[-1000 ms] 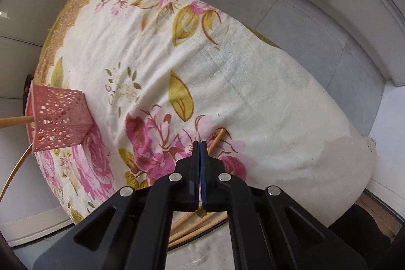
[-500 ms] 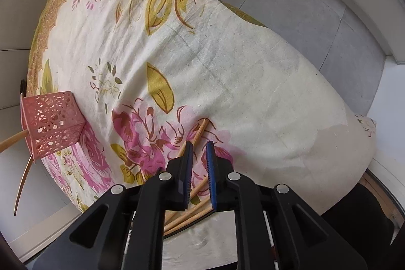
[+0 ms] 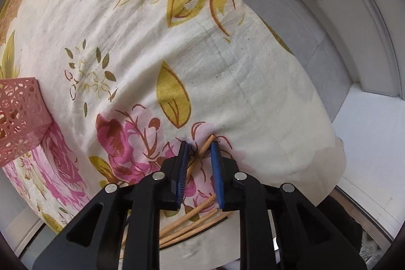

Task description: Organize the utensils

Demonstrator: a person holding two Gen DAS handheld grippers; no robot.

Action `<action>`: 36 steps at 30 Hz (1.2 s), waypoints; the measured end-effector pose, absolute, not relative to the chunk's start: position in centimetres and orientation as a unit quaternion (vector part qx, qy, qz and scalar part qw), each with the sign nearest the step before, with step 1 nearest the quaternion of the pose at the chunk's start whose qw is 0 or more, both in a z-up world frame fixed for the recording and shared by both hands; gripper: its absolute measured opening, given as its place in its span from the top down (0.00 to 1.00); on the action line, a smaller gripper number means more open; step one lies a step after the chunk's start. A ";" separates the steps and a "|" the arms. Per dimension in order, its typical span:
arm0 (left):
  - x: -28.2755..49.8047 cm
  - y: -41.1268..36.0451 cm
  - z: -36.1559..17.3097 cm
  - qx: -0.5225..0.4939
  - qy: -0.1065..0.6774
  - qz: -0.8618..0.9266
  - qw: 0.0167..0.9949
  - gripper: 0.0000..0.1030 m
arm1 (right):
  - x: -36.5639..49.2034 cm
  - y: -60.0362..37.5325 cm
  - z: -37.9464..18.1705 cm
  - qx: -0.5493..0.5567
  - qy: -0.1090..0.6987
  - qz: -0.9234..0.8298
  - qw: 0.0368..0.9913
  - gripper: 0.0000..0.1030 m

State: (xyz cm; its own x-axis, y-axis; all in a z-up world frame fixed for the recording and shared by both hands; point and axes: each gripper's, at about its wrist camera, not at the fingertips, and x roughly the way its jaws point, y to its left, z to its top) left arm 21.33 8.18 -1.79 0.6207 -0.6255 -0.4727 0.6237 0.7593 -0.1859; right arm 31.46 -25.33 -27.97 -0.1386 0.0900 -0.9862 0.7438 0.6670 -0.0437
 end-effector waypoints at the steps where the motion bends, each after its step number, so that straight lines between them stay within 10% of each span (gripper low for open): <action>1: 21.3 8.2 -1.7 -0.004 0.263 -0.346 0.900 0.93 | 31.1 -25.5 -27.9 0.311 0.692 -0.283 0.587 0.83; 20: 18.6 6.0 0.8 0.007 0.251 -0.338 0.907 0.93 | 23.3 -29.2 -23.4 0.389 0.585 -0.183 0.687 0.99; 24: 18.6 5.4 0.7 0.008 0.254 -0.341 0.905 0.93 | 23.4 -29.3 -25.8 0.413 0.608 -0.167 0.658 0.54; 34: 21.1 0.3 -4.7 0.079 0.351 -0.377 0.853 0.92 | 22.7 -30.0 -27.1 0.498 0.567 -0.138 0.641 0.41; 36: 21.9 -1.9 -7.5 0.117 0.389 -0.366 0.837 0.77 | 21.6 -30.0 -27.6 0.513 0.556 -0.131 0.641 0.41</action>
State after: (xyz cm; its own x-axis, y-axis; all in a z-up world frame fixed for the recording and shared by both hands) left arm 21.91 -1.92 -7.51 0.4290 -0.5213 -0.7377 0.7042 0.7045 -0.0883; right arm 21.63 -29.96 -27.61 0.3463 0.4023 -0.8475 0.7386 0.4400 0.5107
